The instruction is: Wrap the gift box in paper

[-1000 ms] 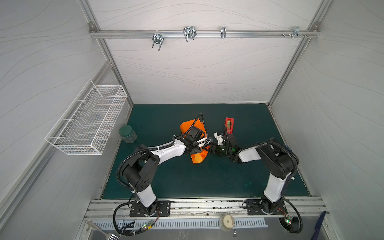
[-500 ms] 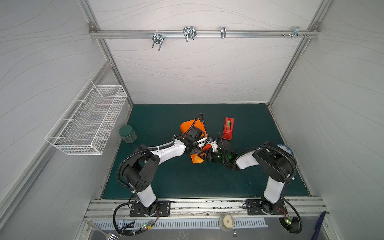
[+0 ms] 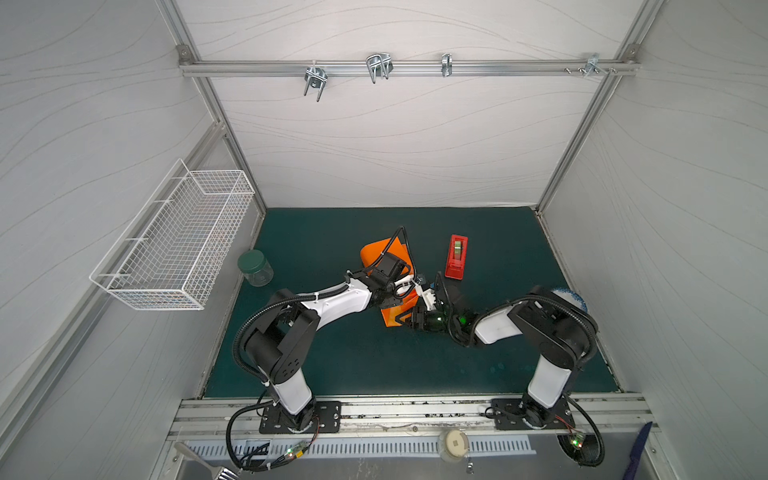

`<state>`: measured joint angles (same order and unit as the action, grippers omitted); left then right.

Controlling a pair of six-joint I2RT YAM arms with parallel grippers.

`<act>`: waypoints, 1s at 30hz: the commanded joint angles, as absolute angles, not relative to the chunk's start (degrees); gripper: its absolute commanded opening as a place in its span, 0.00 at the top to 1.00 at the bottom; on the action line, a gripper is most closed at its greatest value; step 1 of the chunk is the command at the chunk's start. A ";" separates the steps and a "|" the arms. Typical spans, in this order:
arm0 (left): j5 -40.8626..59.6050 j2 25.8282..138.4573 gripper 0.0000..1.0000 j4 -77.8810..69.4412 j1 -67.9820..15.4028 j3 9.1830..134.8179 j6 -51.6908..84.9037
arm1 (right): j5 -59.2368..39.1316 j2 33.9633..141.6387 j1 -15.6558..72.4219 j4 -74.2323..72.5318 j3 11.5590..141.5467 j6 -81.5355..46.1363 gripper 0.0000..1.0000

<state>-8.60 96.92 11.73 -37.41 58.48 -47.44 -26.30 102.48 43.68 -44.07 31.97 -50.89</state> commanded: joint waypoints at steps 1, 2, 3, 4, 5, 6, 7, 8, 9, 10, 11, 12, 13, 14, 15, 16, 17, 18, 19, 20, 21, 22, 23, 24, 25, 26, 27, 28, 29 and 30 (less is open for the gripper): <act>-6.95 99.73 0.25 15.73 -37.22 59.15 -46.63 | -29.49 102.94 41.35 -41.19 33.84 -52.68 0.35; -6.94 99.78 0.25 15.73 -37.26 59.26 -46.63 | -29.91 103.20 40.89 -41.38 34.28 -52.99 0.36; -7.01 99.84 0.25 15.72 -37.22 59.32 -46.59 | -30.29 103.49 40.40 -41.85 34.63 -53.32 0.35; -6.98 99.84 0.25 15.74 -37.24 59.33 -46.56 | -30.58 103.79 40.02 -42.34 34.90 -53.73 0.35; -6.95 99.84 0.25 15.73 -37.25 59.33 -46.57 | -30.80 104.24 39.57 -42.62 35.24 -54.10 0.36; -6.97 99.86 0.25 15.80 -37.27 59.33 -46.54 | -30.96 104.69 39.08 -42.91 35.65 -54.44 0.36; -7.02 99.85 0.25 15.81 -37.24 59.33 -46.54 | -31.23 105.12 38.82 -43.37 36.16 -54.66 0.36; -6.99 99.76 0.25 15.82 -37.27 59.33 -46.50 | -31.38 105.63 38.41 -43.38 36.80 -54.82 0.36; -6.95 99.80 0.25 15.81 -37.24 59.33 -46.58 | -31.33 106.19 38.13 -43.29 37.30 -55.06 0.36; -6.97 99.76 0.25 15.92 -37.25 59.33 -46.58 | -31.48 106.73 37.83 -43.88 37.65 -55.44 0.36; -6.94 99.82 0.25 15.91 -37.23 59.33 -46.53 | -31.99 107.32 37.43 -44.80 38.11 -56.05 0.36; -6.96 99.75 0.25 15.95 -37.24 59.26 -46.49 | -32.19 107.78 37.14 -45.08 38.58 -56.50 0.36; -6.99 99.75 0.25 15.97 -37.19 59.30 -46.50 | -32.36 108.11 36.94 -45.33 38.96 -56.57 0.36; -7.04 99.69 0.25 15.89 -37.26 59.24 -46.57 | -32.43 108.23 36.65 -45.31 39.40 -56.73 0.36; -7.05 99.71 0.25 15.97 -37.26 59.24 -46.56 | -32.60 108.28 36.46 -45.22 39.89 -56.77 0.36; -7.08 99.71 0.25 15.95 -37.25 59.27 -46.56 | -32.77 108.29 36.32 -45.22 40.29 -56.86 0.36; -7.03 99.70 0.25 15.92 -37.20 59.26 -46.57 | -32.74 108.16 36.25 -45.01 40.67 -56.95 0.37; -7.03 99.71 0.25 15.91 -37.24 59.24 -46.52 | -32.78 107.96 36.06 -45.09 40.97 -57.18 0.37; -7.03 99.76 0.25 15.90 -37.24 59.26 -46.57 | -32.74 107.86 35.86 -45.09 41.13 -57.21 0.37; -7.03 99.82 0.25 15.90 -37.26 59.26 -46.54 | -32.70 107.60 35.78 -44.93 41.38 -57.22 0.37; -7.03 99.84 0.25 15.89 -37.26 59.32 -46.51 | -32.74 107.56 35.65 -44.90 41.65 -57.31 0.37; -7.06 99.76 0.25 15.91 -37.22 59.24 -46.55 | -32.91 107.43 35.56 -45.15 41.83 -57.51 0.37; -7.05 99.75 0.25 15.91 -37.22 59.27 -46.57 | -33.04 107.39 35.50 -45.42 41.87 -57.77 0.38; -7.03 99.75 0.25 15.92 -37.26 59.24 -46.49 | -33.15 107.19 35.29 -45.95 41.78 -58.07 0.39; -7.04 99.68 0.25 15.94 -37.20 59.24 -46.48 | -33.27 107.08 35.18 -46.49 41.73 -58.34 0.39; -7.06 99.73 0.25 15.91 -37.18 59.25 -46.54 | -33.24 106.77 35.14 -46.84 41.54 -58.53 0.40; -7.03 99.72 0.25 15.91 -37.26 59.24 -46.42 | -33.33 106.48 35.07 -47.14 41.49 -58.60 0.41; -7.03 99.75 0.25 15.91 -37.19 59.28 -46.42 | -33.39 106.26 34.94 -47.19 41.40 -58.52 0.42; -7.03 99.71 0.25 15.94 -37.25 59.33 -46.49 | -33.40 106.01 34.98 -47.32 41.34 -58.56 0.43; -7.04 99.67 0.25 15.93 -37.26 59.33 -46.41 | -33.40 105.80 34.86 -47.58 41.29 -58.47 0.44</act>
<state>-8.51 97.56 11.46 -37.30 59.22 -46.46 -32.29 107.81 35.20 -44.38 40.97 -57.47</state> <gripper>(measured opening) 0.754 0.562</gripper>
